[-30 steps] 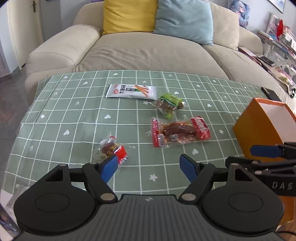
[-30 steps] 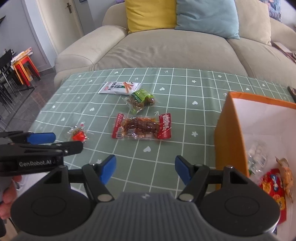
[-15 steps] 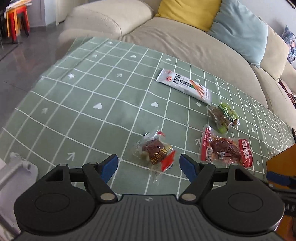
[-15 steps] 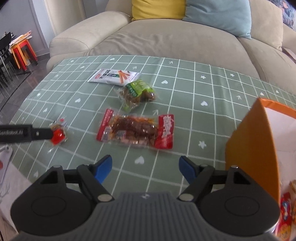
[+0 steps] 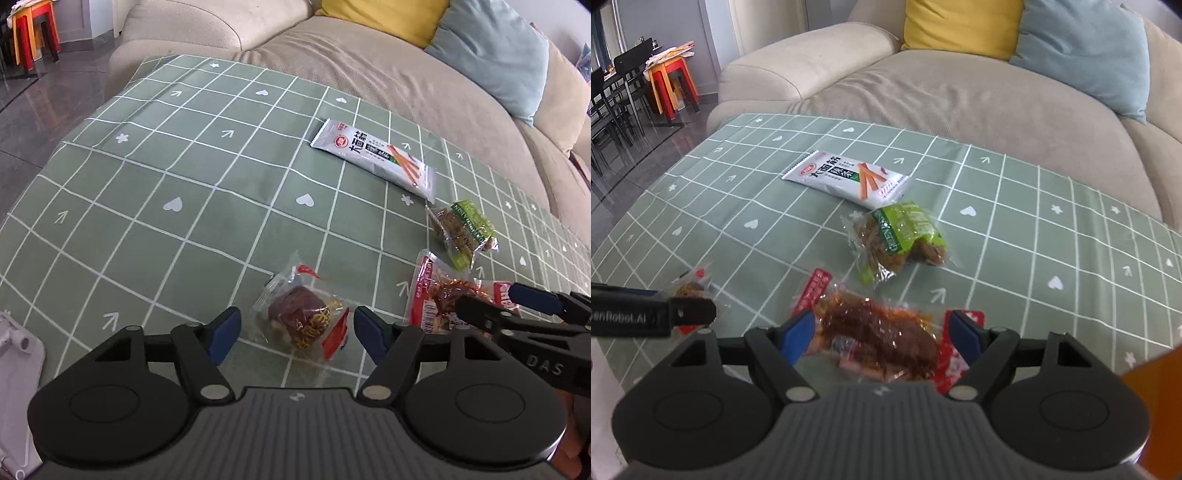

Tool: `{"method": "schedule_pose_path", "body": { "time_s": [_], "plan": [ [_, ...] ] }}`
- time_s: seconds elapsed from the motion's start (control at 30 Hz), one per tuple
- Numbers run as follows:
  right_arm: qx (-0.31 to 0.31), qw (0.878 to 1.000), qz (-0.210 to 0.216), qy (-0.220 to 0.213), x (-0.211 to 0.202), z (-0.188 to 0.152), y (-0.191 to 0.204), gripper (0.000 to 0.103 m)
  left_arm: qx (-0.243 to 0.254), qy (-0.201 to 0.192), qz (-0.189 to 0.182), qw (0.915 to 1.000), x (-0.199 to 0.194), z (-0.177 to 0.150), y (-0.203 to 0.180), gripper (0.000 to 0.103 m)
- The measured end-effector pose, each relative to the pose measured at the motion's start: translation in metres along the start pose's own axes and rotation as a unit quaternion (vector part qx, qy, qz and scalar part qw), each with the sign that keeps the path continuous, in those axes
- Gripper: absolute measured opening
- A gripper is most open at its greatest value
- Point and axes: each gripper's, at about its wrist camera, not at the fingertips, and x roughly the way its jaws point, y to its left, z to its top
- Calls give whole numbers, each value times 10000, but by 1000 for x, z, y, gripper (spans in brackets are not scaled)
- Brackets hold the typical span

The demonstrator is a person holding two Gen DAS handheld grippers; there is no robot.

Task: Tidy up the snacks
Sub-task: 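Grasp the braised egg with left tool while right tool grasps the red-labelled meat-strip packet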

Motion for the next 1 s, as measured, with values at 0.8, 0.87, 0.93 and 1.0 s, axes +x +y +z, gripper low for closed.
{"method": "schedule_pose_path", "body": {
  "time_s": [0.8,0.87,0.93,1.0],
  "plan": [
    [395,9989,235,55,-57,-73,15,51,676,282,-428,9964,-24,-41,-25,52],
    [161,9996,227,-22,-56,-69,19,63,715,292,-406,9962,-25,-42,-25,52],
    [-141,9998,108,-45,-50,-65,21,65,743,322,-378,9960,-26,-43,-24,52],
    [-344,9994,76,-34,-41,-60,22,71,745,347,-348,9960,-25,-45,-22,52]
  ]
}}
